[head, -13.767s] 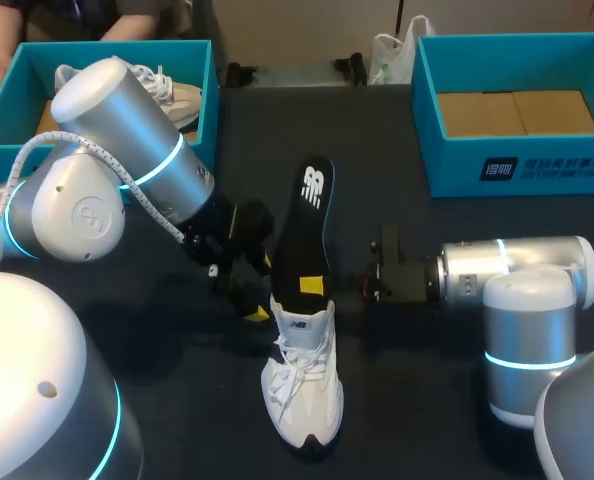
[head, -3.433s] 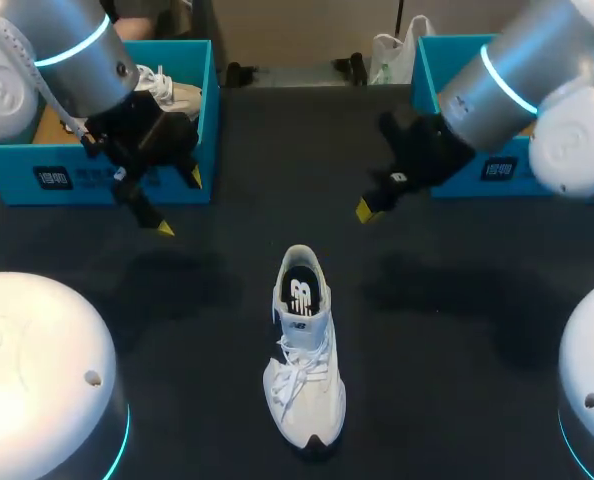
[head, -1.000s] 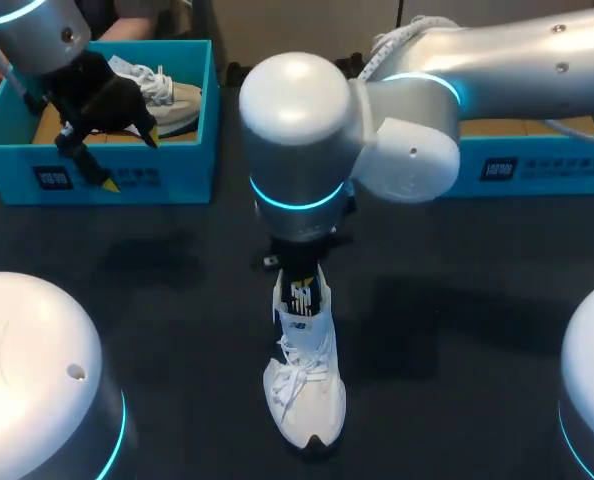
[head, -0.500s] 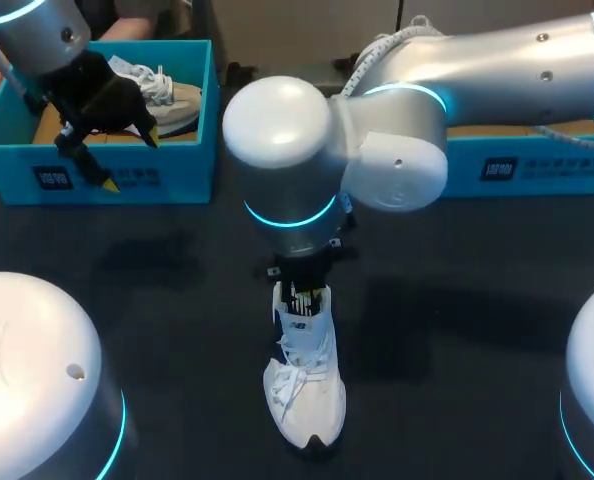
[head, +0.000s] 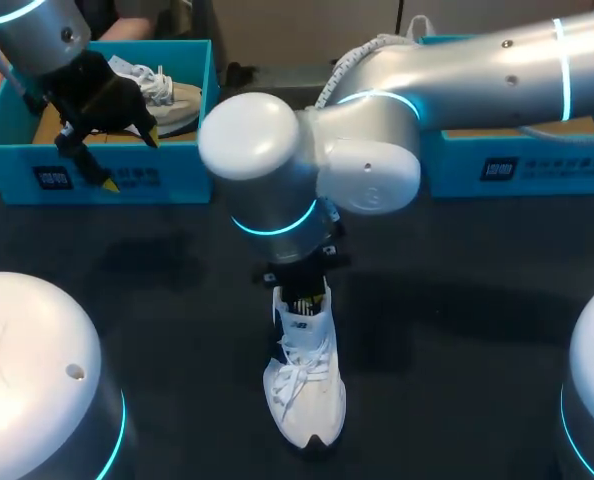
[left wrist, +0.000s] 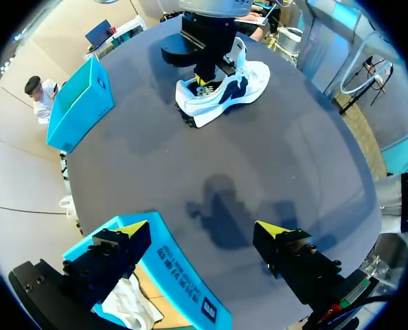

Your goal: Take the shoe out of the shoebox, open the shoe tongue, remove and reinsert the insole, then place the shoe into the shoebox

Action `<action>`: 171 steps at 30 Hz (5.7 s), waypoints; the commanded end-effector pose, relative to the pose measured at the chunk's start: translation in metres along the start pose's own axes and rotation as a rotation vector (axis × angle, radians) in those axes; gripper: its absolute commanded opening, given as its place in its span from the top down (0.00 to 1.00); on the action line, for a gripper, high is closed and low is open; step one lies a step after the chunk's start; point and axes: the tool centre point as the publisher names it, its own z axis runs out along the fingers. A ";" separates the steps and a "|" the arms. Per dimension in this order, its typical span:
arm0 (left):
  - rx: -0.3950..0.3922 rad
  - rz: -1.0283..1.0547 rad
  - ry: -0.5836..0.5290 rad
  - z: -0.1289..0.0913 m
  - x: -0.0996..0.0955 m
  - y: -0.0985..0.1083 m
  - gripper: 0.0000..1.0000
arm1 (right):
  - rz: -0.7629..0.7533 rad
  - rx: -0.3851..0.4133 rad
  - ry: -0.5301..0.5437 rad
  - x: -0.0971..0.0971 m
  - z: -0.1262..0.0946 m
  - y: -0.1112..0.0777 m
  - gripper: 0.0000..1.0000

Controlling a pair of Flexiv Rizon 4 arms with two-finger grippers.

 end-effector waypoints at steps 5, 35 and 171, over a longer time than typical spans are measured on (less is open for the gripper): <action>-0.002 0.001 -0.001 0.000 0.001 0.000 0.00 | 0.005 0.013 -0.075 0.002 -0.012 -0.002 1.00; -0.002 0.001 -0.001 0.000 0.001 0.000 0.00 | 0.071 0.059 -0.094 -0.005 0.010 -0.001 1.00; -0.002 0.001 -0.001 0.000 0.001 0.000 0.00 | 0.175 0.233 0.142 0.015 -0.089 -0.130 0.72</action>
